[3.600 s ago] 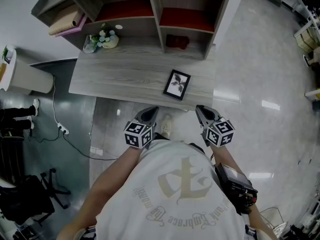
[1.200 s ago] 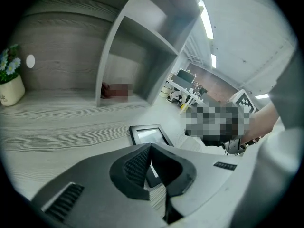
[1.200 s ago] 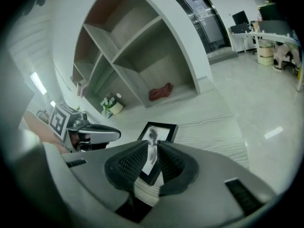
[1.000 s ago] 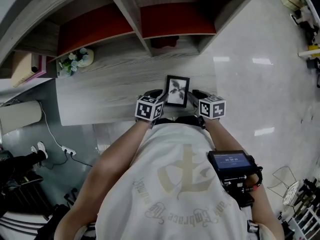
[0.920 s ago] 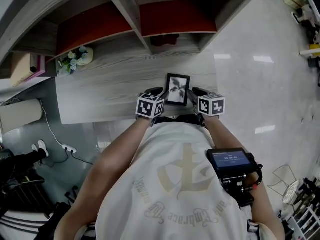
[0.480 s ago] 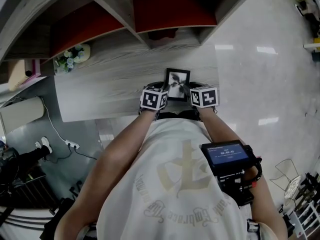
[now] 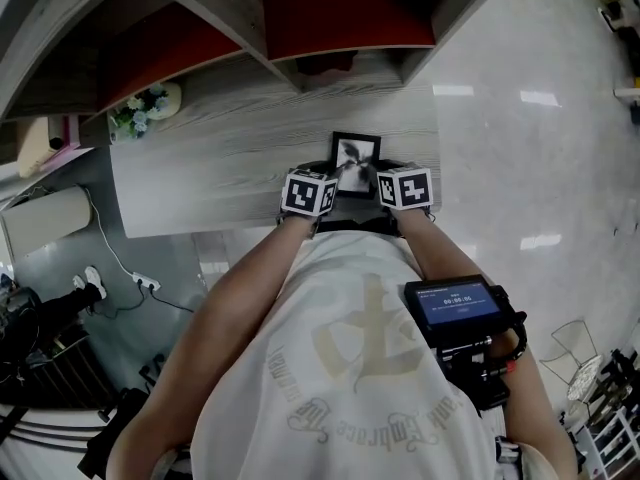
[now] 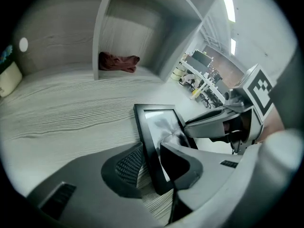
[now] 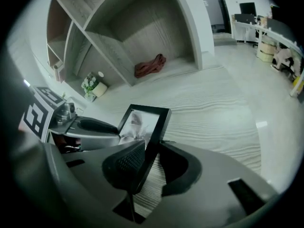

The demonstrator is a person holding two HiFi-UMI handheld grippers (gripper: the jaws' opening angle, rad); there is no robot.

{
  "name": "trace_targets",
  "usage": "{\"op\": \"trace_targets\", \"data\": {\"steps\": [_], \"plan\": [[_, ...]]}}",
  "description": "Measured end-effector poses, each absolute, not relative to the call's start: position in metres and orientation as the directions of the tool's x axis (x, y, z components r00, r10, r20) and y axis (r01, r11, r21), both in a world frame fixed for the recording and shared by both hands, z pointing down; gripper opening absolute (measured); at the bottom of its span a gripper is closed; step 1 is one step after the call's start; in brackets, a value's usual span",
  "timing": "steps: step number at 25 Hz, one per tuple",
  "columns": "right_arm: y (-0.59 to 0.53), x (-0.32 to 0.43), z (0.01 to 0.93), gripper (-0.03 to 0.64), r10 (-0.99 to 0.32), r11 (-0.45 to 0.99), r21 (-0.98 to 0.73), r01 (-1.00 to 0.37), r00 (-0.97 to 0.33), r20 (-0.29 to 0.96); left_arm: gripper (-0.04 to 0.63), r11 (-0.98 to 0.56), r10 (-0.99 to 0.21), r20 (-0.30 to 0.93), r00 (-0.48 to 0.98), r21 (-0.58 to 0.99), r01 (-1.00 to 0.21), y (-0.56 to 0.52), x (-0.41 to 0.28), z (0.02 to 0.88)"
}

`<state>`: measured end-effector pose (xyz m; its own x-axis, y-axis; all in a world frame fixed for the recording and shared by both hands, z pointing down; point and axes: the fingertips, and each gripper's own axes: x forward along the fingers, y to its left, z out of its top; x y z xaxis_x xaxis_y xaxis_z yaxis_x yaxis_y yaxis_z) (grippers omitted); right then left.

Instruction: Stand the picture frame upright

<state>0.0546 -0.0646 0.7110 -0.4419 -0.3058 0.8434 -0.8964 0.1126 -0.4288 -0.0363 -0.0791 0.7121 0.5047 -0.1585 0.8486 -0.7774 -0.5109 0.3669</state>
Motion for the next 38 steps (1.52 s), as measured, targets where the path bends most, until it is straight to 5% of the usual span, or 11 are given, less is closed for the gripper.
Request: {"op": "trace_targets", "data": {"steps": [13, 38], "plan": [[-0.059, 0.043, 0.712, 0.098, -0.246, 0.171, -0.524, -0.834, -0.551, 0.797, 0.091, -0.338, -0.225, 0.804, 0.550, 0.464, -0.818, -0.079, -0.052, 0.715], [-0.097, -0.035, 0.644, 0.098, -0.260, 0.594, -0.491, -0.637, -0.730, 0.632, 0.087, -0.221, -0.572, 0.715, 0.402, 0.338, -0.915, -0.093, -0.130, 0.650]]}}
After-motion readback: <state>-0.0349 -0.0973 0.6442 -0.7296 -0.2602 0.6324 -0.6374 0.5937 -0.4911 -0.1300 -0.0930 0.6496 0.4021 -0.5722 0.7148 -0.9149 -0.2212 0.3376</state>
